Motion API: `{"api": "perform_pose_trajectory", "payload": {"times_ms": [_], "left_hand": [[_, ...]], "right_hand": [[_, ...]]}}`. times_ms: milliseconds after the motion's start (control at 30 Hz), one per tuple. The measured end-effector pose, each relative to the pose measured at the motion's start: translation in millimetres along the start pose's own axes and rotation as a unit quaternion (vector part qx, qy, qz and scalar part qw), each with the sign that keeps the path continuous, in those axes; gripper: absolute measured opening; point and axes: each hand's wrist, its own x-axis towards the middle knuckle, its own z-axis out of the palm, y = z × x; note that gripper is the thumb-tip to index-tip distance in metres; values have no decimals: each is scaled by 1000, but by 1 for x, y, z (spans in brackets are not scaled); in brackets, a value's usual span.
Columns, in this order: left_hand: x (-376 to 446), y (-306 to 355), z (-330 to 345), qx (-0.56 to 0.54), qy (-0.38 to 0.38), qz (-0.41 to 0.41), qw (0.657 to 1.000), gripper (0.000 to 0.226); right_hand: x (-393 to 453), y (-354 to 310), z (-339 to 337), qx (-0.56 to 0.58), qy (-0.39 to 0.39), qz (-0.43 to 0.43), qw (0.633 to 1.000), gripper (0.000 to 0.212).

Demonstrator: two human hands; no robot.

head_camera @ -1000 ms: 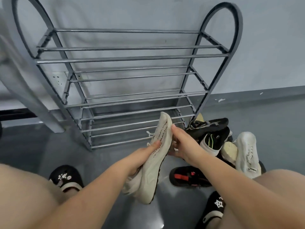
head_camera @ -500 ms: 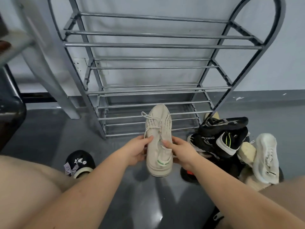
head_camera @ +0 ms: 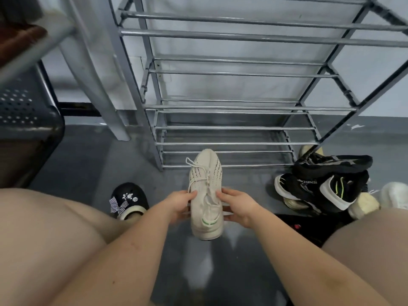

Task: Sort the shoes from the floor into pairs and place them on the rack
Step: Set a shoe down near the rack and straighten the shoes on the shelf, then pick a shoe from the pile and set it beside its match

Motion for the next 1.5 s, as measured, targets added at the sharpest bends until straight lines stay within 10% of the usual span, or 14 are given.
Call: {"api": "perform_pose_trajectory", "payload": {"times_ms": [433,700,933,1500], "left_hand": [[49,-22,-54,54,163,-23,985,36],[58,-18,-58,186,214,27,959,62],[40,-21,-36,574,179,131,788,70],[-8,-21,147,777,-9,336,532,71]], "right_hand": [[61,12,66,-52,-10,84,995,31],[82,17,68,-334,-35,17,942,55],[62,24,10,-634,51,-29,771,71],[-73,47,-149,-627,268,-18,731,82]]}}
